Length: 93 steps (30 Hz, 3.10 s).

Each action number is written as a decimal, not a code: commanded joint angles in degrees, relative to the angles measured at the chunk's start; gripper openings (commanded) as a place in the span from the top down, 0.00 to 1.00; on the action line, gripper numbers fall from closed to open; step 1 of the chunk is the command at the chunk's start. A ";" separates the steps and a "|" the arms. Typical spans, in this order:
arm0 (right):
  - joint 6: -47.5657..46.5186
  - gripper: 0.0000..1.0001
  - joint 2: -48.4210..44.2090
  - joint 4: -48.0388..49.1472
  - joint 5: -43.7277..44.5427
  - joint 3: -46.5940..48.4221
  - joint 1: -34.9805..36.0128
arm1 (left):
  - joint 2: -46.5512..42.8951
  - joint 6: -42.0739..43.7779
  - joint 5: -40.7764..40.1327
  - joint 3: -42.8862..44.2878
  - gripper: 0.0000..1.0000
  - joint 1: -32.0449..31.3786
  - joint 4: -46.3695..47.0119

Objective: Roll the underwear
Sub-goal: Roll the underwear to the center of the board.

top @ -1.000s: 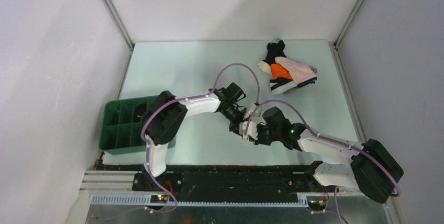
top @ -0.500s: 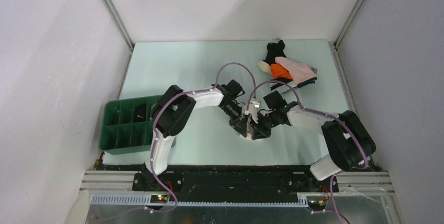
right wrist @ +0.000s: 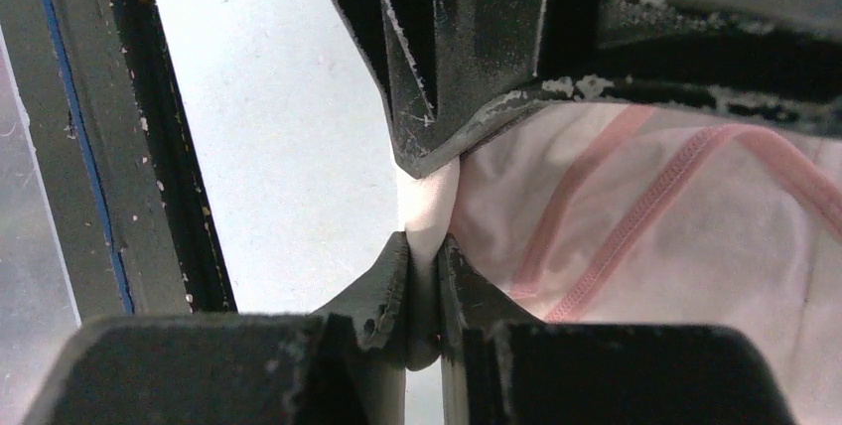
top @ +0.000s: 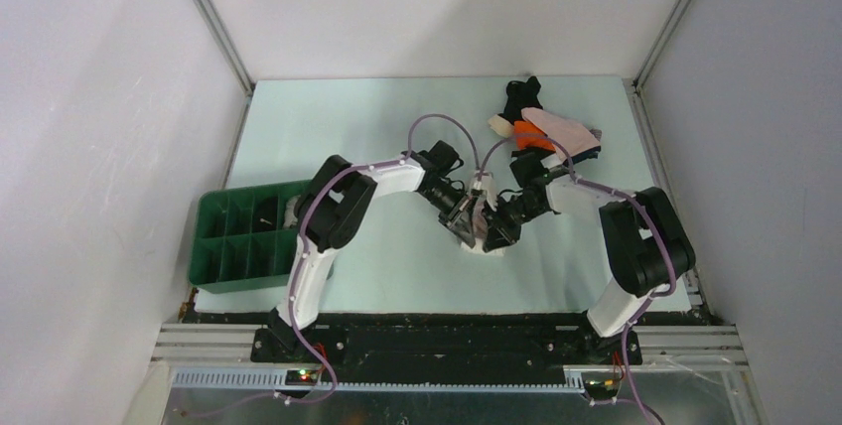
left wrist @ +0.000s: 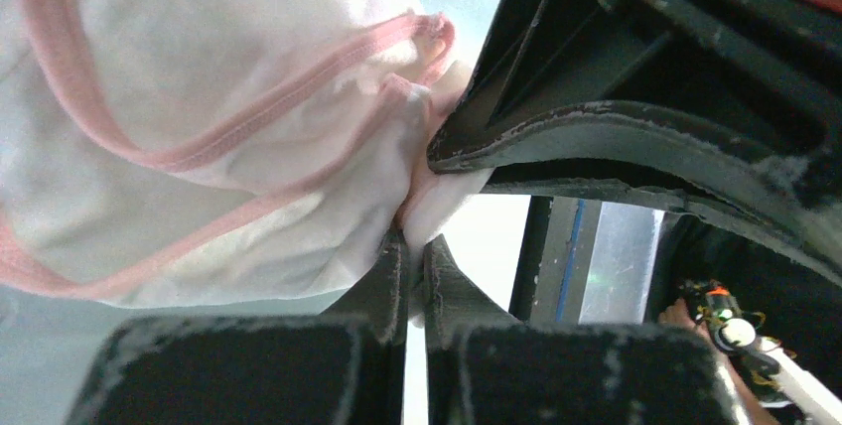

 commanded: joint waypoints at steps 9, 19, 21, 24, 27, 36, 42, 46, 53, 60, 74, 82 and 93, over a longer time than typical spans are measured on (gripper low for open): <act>6.54 1.00 5.78 -10.04 2.34 0.96 -4.77 | 1.31 -14.12 -4.03 3.88 0.96 0.72 6.79; 8.99 1.00 7.77 -8.83 2.91 2.01 -4.84 | -3.43 -11.84 -17.76 2.58 0.70 2.64 7.08; 9.66 1.00 8.43 -9.01 2.85 2.61 -5.08 | -7.83 -11.63 -19.51 -2.30 0.63 3.68 12.96; 10.72 1.00 9.88 -9.39 2.89 3.90 -5.24 | -16.72 -6.08 -23.88 -9.66 0.56 3.42 21.33; 12.95 1.00 13.10 -11.13 3.48 6.28 -5.41 | -26.57 11.31 -29.89 -19.65 0.53 -1.76 27.49; 15.29 1.00 16.55 -13.35 4.50 9.98 -5.41 | -35.12 49.17 -38.70 -43.59 0.41 -14.74 55.56; 15.37 1.00 16.74 -13.60 4.41 10.35 -5.44 | -32.13 55.73 -37.27 -45.40 0.46 -16.82 60.32; 15.36 1.00 16.79 -13.60 4.41 10.37 -5.43 | -31.45 55.96 -36.92 -45.43 0.48 -17.43 58.98; 15.51 1.00 16.80 -13.53 4.49 10.35 -5.43 | -30.50 58.95 -34.90 -44.64 0.52 -18.47 55.90; 15.63 1.00 16.79 -13.49 4.50 10.36 -5.43 | -28.01 63.35 -37.05 -41.93 0.52 -19.36 50.23; 15.90 1.00 17.42 -13.83 4.07 10.88 -5.83 | -27.18 52.69 -42.47 -38.46 0.48 -20.64 51.95; 15.97 1.00 17.80 -14.13 3.89 11.13 -5.95 | -26.43 32.26 -41.20 -30.68 0.45 -19.29 47.71; 16.31 1.00 18.32 -14.47 3.88 11.62 -6.04 | -23.11 38.53 -37.69 -32.56 0.53 -18.75 47.11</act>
